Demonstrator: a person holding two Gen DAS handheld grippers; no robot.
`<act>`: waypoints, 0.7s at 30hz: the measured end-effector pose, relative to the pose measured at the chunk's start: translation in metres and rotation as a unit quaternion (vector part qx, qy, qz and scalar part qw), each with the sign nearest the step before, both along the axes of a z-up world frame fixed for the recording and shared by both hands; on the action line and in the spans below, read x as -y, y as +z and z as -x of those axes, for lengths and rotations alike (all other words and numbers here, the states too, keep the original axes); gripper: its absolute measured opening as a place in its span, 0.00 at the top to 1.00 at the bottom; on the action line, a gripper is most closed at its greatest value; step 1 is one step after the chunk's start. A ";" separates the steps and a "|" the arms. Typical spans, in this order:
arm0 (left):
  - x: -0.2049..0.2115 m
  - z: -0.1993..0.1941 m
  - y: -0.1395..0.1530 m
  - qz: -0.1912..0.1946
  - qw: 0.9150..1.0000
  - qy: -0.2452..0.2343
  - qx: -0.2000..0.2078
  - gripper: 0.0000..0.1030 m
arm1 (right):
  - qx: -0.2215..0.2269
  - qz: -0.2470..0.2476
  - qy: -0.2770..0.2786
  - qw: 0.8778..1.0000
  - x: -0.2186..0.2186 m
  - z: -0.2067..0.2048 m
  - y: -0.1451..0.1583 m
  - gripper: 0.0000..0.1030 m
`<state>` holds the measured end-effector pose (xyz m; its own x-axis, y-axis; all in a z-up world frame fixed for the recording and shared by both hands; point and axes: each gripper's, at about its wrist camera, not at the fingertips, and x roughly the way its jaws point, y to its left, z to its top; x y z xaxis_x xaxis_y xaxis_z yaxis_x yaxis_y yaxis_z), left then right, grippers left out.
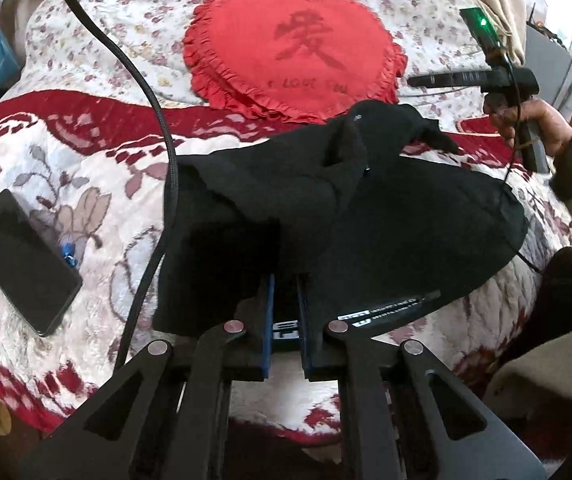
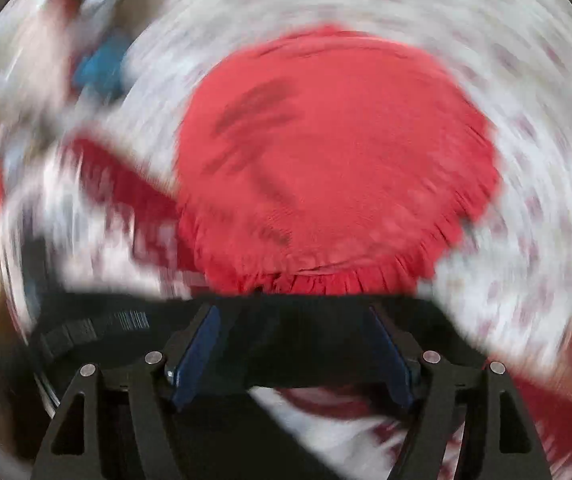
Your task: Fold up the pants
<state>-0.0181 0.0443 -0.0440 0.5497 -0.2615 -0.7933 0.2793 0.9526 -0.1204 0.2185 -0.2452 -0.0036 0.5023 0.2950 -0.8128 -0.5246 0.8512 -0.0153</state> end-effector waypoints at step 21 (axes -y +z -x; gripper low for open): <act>-0.004 -0.026 -0.018 0.012 0.999 0.030 -0.040 0.91 | -0.073 0.107 0.248 0.960 -0.072 0.005 -0.056 0.99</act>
